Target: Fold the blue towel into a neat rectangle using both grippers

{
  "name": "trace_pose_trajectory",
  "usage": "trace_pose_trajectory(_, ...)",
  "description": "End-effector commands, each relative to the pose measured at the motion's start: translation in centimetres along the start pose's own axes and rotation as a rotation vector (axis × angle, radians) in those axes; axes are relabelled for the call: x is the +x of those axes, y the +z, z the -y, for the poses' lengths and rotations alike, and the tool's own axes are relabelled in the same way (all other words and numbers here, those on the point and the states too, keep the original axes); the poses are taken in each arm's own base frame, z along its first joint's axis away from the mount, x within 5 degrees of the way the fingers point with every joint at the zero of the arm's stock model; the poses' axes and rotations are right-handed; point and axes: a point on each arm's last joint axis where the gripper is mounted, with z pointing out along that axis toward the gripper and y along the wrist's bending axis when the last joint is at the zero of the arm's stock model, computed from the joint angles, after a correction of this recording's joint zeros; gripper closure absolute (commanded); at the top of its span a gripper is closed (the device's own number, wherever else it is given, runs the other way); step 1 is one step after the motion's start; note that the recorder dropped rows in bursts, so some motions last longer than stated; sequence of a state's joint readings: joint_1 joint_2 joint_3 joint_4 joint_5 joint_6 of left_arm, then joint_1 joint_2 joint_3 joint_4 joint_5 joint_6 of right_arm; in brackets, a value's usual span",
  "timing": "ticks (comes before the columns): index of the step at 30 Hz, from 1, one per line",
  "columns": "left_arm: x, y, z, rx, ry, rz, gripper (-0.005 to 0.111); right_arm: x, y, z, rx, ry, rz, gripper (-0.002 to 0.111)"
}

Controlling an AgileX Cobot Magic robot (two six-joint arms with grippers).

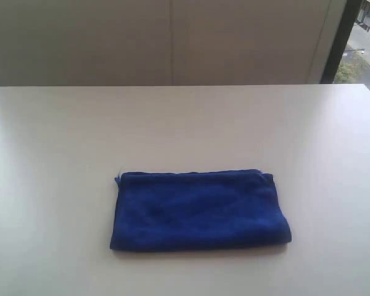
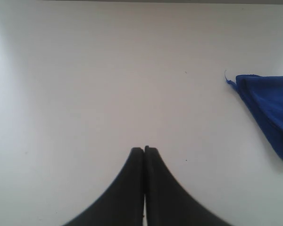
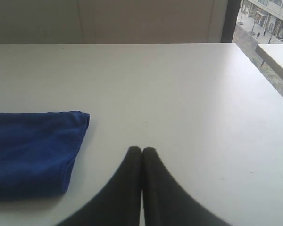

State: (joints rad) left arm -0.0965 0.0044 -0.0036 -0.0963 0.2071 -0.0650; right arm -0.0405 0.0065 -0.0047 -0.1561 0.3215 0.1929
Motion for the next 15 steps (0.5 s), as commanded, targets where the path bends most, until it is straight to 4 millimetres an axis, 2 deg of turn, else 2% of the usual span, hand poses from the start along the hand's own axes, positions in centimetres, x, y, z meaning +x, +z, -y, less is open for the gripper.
trace_pose_trajectory(1, 0.07, 0.01, 0.05, 0.009, 0.002, 0.004, 0.107, 0.05, 0.00, 0.03, 0.006, -0.004, 0.011, 0.108)
trace_pose_trajectory(15, 0.07, 0.01, 0.05, 0.009, 0.002, 0.004, 0.107, 0.06, 0.00, -0.20, -0.035, -0.013, 0.009, 0.108)
